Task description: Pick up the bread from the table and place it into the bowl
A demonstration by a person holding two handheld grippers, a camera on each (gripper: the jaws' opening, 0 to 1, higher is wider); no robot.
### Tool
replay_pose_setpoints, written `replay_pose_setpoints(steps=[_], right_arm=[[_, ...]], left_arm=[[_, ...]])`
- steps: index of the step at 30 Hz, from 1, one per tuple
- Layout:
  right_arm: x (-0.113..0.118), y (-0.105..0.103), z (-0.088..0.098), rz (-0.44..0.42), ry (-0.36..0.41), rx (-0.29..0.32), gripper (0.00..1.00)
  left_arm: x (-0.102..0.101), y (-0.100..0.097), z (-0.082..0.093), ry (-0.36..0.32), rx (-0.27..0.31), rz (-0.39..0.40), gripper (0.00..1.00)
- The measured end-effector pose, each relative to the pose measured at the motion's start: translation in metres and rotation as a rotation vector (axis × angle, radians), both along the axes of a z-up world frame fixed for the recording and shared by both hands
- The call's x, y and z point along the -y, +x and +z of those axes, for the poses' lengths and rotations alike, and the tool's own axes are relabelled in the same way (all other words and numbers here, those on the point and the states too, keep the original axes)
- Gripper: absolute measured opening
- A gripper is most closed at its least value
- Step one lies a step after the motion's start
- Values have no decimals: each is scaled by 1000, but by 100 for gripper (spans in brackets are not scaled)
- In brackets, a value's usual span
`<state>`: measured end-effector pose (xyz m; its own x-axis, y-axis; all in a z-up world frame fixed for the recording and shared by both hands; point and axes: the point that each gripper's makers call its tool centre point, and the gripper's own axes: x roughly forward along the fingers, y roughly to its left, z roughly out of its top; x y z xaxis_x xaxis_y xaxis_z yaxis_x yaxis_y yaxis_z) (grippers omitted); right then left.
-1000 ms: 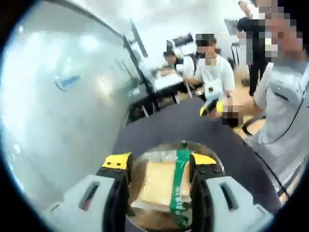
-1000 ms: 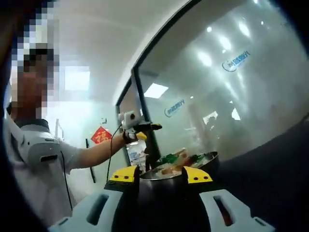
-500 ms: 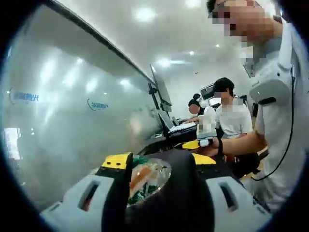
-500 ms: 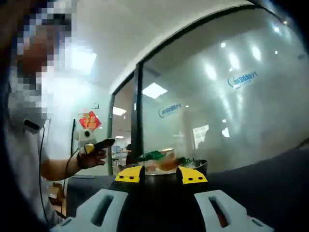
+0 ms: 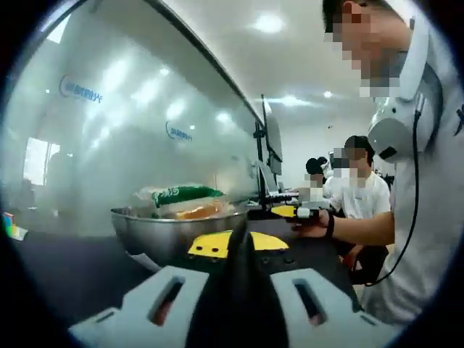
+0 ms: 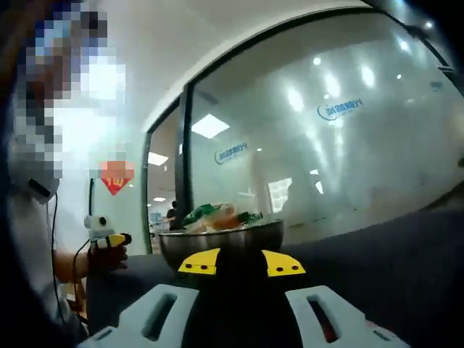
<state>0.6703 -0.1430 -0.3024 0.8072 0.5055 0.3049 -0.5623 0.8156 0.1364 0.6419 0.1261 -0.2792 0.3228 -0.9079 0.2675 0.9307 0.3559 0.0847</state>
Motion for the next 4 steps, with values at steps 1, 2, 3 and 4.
replay_pose_setpoints(steps=[1, 2, 3, 4], right_arm=[[-5, -5, 3, 43, 17, 15, 10], [-7, -6, 3, 67, 26, 11, 10], [-5, -5, 2, 59, 20, 8, 10], [-5, -5, 2, 57, 12, 7, 8]], left_arm=[[1, -1, 4, -6, 10, 1, 0], [1, 1, 7, -14, 12, 4, 0], [1, 4, 9, -24, 3, 0, 0], [3, 5, 10, -24, 1, 0, 0]])
